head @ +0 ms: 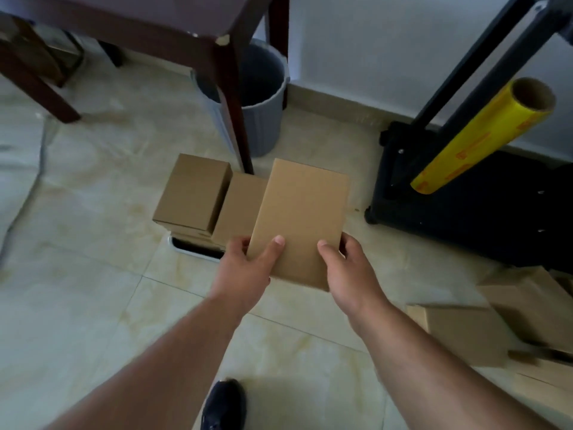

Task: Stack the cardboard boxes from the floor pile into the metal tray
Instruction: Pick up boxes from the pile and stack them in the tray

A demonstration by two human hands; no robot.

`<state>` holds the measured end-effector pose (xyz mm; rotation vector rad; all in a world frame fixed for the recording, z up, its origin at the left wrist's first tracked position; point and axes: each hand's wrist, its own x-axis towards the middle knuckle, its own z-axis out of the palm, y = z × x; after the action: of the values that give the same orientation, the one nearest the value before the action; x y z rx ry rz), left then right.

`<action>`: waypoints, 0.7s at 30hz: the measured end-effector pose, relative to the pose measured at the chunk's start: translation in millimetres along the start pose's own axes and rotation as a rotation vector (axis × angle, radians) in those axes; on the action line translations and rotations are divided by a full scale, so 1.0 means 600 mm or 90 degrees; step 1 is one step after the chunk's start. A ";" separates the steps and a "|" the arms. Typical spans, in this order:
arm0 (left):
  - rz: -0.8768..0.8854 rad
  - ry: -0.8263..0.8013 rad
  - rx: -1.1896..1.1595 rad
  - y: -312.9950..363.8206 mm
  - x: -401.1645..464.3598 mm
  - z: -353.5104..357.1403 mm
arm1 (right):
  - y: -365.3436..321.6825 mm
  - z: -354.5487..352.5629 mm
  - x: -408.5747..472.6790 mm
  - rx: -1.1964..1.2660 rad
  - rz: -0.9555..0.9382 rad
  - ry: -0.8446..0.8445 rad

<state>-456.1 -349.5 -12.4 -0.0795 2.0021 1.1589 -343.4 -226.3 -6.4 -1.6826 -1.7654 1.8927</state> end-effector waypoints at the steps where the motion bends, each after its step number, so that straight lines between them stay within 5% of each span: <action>1: -0.004 0.006 -0.002 0.000 0.004 -0.013 | -0.005 0.013 -0.001 -0.001 -0.005 -0.010; 21: -0.007 0.078 0.002 0.030 0.150 -0.257 | -0.117 0.276 0.055 -0.075 -0.027 -0.051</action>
<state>-618.1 -426.5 -20.2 -0.1633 2.1078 1.1687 -513.8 -291.4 -17.0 -1.6122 -1.9615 1.8995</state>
